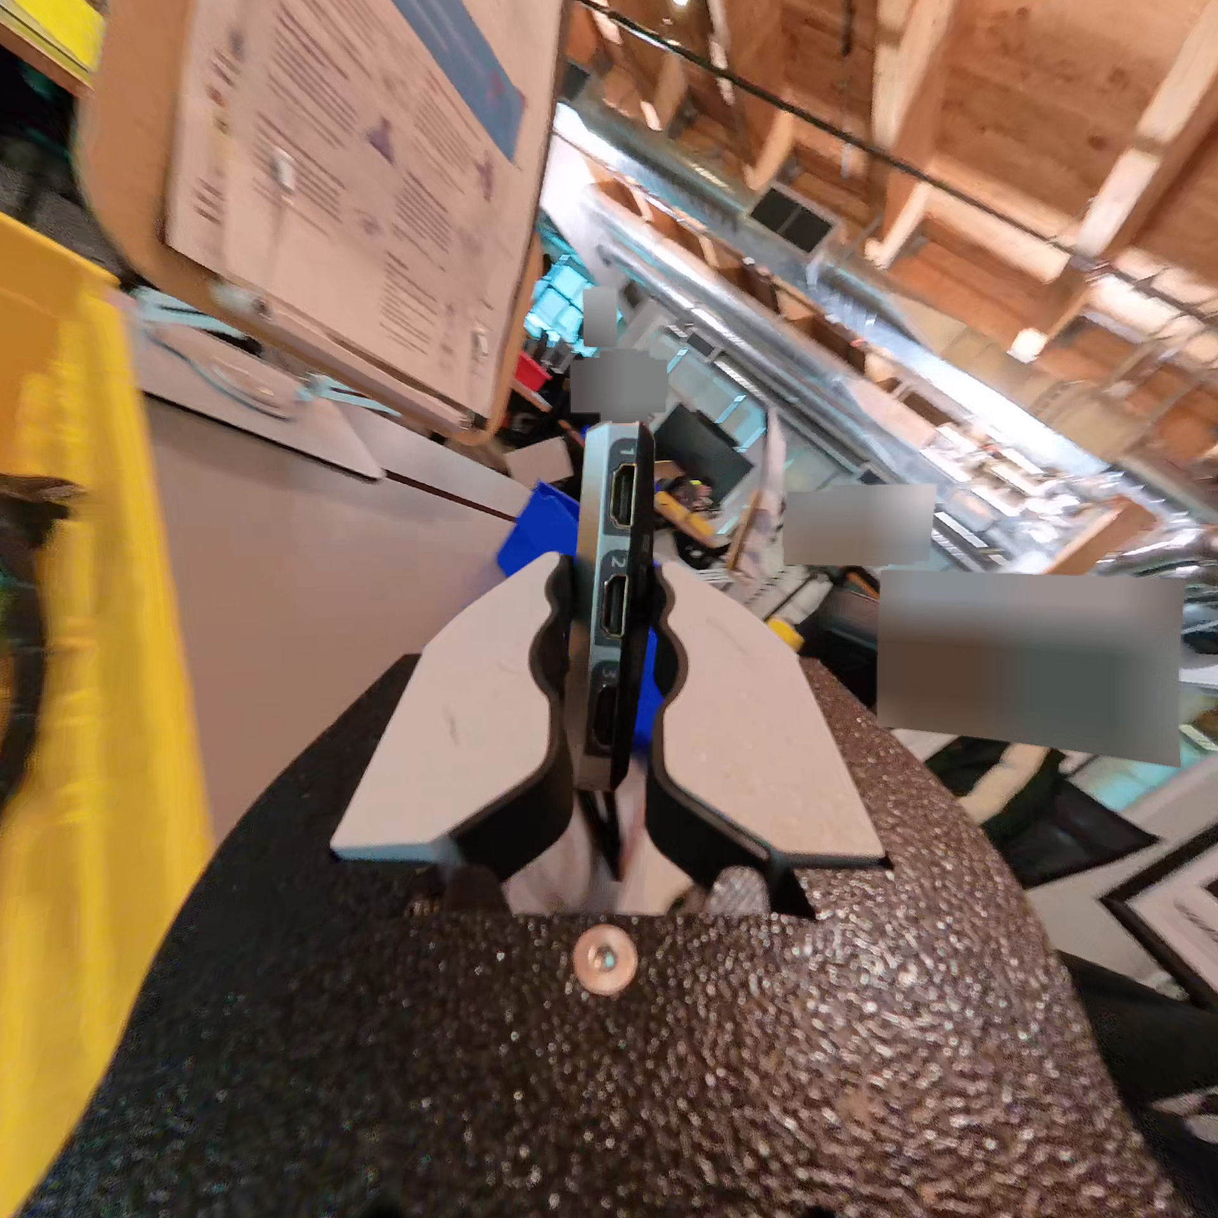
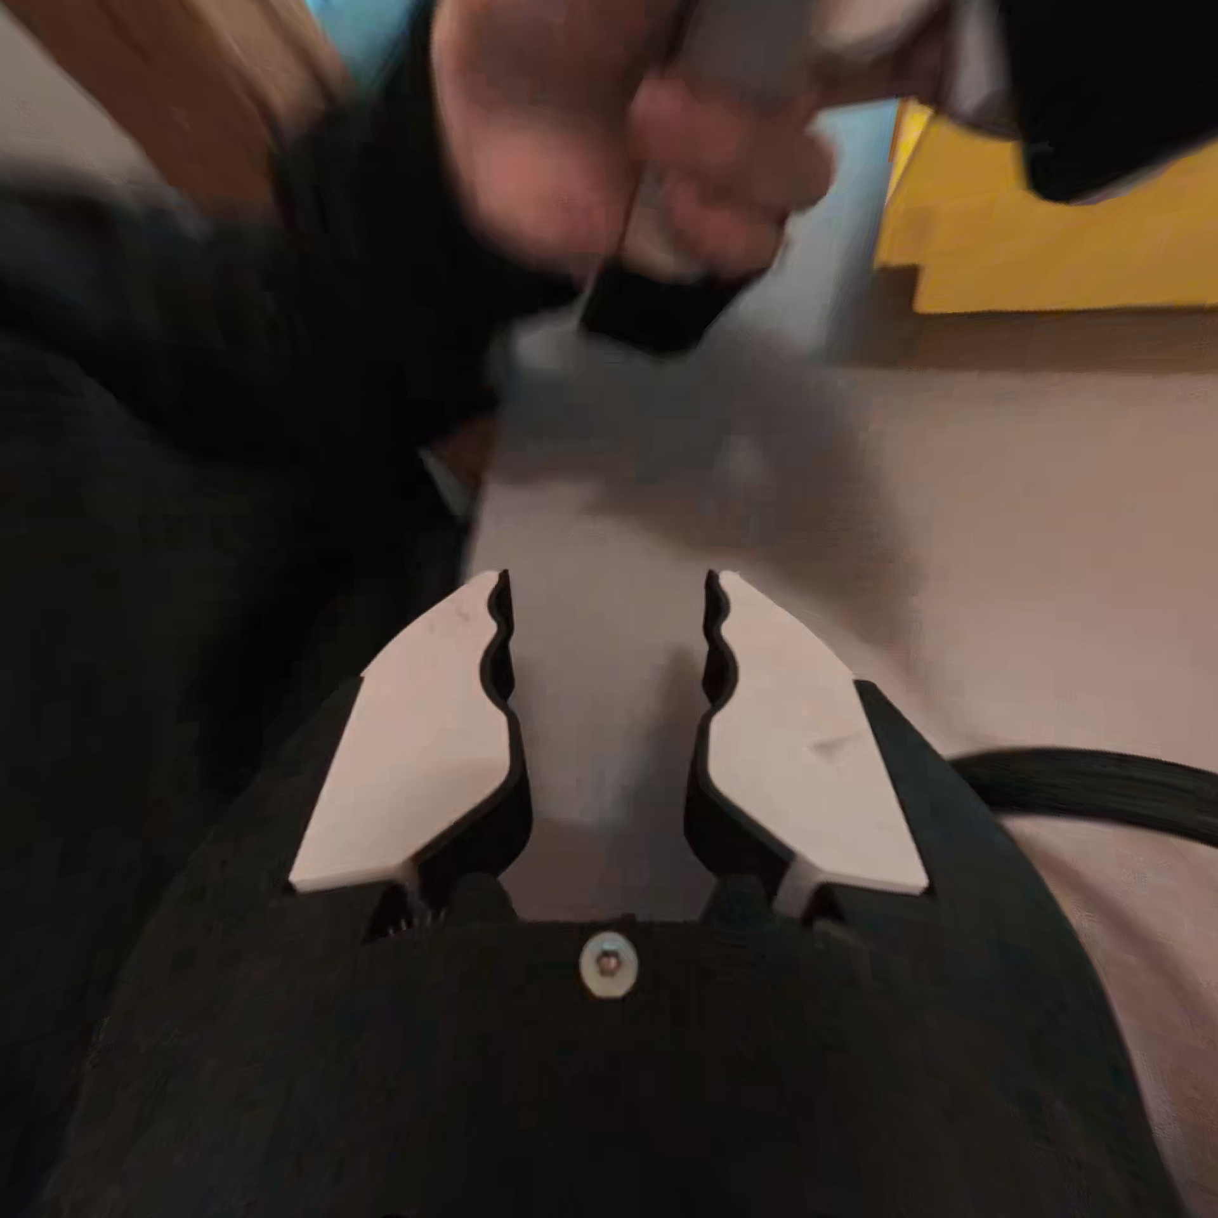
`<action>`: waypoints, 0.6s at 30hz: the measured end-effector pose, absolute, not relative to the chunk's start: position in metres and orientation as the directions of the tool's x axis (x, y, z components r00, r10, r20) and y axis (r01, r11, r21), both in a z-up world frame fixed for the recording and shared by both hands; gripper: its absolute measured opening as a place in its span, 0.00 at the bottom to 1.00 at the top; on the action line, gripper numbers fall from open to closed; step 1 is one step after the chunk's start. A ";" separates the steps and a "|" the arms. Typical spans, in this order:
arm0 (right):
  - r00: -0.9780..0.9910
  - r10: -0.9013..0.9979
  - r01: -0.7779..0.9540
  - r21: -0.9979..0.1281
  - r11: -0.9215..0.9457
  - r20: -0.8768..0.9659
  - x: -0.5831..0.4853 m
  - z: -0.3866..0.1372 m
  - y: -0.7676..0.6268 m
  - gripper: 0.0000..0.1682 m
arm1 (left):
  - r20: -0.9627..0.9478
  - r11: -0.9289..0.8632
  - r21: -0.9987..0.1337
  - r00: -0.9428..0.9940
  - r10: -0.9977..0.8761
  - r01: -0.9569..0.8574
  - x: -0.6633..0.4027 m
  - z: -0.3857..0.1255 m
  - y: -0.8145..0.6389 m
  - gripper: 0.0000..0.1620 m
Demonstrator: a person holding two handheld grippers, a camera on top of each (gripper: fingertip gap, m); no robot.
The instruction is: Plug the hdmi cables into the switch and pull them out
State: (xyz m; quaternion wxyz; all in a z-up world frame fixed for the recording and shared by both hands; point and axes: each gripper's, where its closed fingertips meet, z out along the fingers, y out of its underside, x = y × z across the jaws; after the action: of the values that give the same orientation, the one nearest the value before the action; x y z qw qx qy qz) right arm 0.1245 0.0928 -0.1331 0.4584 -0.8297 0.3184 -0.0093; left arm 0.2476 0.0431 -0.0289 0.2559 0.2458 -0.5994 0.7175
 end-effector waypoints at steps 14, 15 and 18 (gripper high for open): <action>0.294 -0.559 0.124 -0.611 -0.782 0.775 0.189 -0.066 -0.014 0.32 | 0.838 0.060 -0.506 -0.474 0.271 -0.861 0.204 -0.043 0.018 0.14; 0.288 -0.575 0.161 -0.631 -0.759 0.766 0.189 -0.062 -0.012 0.27 | 0.841 0.082 -0.501 -0.462 0.282 -0.862 0.200 -0.045 0.016 0.14; 0.389 -0.556 0.270 -0.668 -0.694 0.735 0.178 -0.066 0.002 0.19 | 0.858 0.115 -0.457 -0.403 0.319 -0.882 0.195 -0.046 0.014 0.13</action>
State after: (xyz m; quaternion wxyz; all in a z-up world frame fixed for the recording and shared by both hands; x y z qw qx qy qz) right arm 0.1781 0.0015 -0.0662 0.3792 -0.7420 0.0962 -0.5443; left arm 0.1951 0.0136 -0.0464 0.4865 0.2488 -0.5663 0.6170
